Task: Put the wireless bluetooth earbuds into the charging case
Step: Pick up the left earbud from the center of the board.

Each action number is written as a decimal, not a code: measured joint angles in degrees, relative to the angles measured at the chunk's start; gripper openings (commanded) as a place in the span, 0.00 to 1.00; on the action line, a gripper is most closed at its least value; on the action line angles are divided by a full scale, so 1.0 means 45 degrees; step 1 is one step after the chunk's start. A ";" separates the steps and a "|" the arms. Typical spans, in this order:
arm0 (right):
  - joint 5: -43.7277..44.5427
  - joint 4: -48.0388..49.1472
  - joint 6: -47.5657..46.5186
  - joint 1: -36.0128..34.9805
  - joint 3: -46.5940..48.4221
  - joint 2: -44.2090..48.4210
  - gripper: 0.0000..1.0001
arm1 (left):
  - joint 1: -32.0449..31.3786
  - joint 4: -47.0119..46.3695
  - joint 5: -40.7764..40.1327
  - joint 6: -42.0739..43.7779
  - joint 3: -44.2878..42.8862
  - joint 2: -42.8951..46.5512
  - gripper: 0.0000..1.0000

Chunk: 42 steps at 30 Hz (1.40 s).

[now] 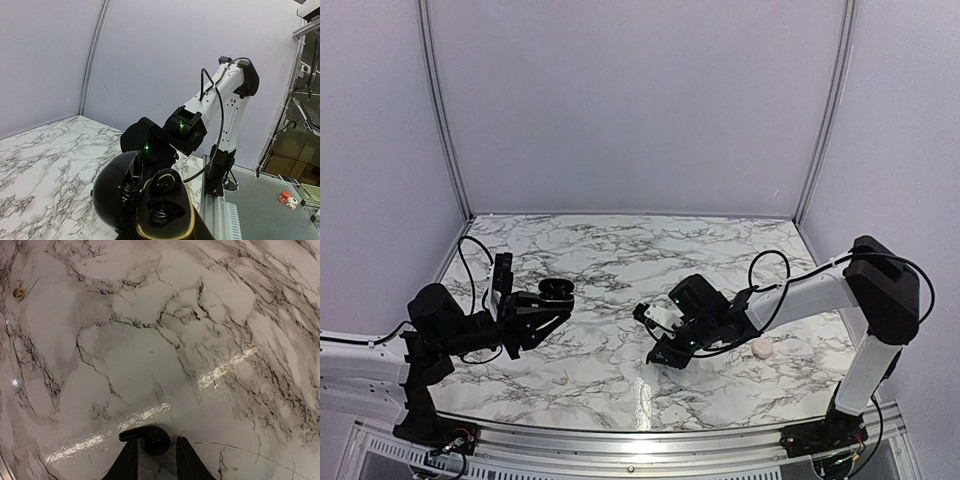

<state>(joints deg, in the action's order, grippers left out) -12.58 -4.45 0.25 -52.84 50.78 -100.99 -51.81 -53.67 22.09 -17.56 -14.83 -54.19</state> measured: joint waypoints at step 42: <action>0.3065 0.1083 -0.1137 -0.1622 -0.0447 0.5158 0.09 | 0.0010 0.0219 0.0389 0.0457 0.0000 -0.0418 0.00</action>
<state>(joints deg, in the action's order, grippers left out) 1.21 0.43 -4.86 -60.14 48.77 -77.78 -51.77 -52.69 23.83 -15.51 -14.83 -56.07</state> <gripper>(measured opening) 0.153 0.238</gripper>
